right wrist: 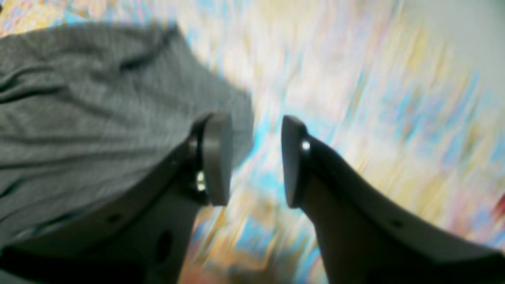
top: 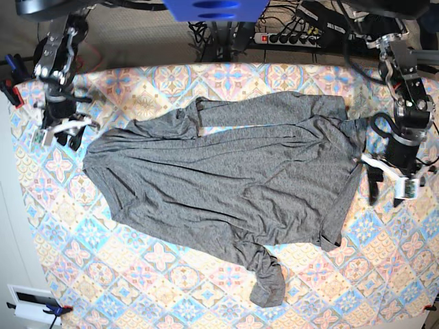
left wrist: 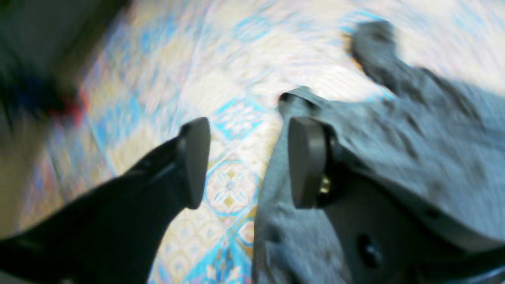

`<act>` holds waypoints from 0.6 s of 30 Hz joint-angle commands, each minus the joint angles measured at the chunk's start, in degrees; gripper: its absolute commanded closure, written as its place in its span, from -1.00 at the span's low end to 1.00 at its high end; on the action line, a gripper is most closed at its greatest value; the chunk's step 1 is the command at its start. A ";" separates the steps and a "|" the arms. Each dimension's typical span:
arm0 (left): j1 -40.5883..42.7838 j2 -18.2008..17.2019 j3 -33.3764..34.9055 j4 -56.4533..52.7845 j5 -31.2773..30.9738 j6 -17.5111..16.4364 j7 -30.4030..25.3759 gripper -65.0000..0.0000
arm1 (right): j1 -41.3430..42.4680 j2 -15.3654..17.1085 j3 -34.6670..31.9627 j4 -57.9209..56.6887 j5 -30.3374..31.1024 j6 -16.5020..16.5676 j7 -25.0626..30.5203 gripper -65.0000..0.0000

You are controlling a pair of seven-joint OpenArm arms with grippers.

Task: Layout the t-shirt on the table in an organized manner, then fold the t-shirt properly
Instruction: 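Pull the shirt's collar corners with both grippers away from the hem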

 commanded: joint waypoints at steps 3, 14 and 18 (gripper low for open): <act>1.59 -6.95 4.69 -0.33 0.66 -2.19 0.58 -0.05 | -0.06 -1.37 0.25 0.50 8.93 0.79 2.43 0.37; 13.72 -12.23 5.57 -0.50 0.84 -2.63 -1.79 -0.05 | -5.07 -1.46 0.60 -1.09 20.36 0.79 1.46 0.37; 20.40 -14.78 6.62 -0.50 6.99 -2.63 -7.86 -0.05 | -4.99 -1.46 2.88 -4.51 20.62 0.79 -4.60 0.37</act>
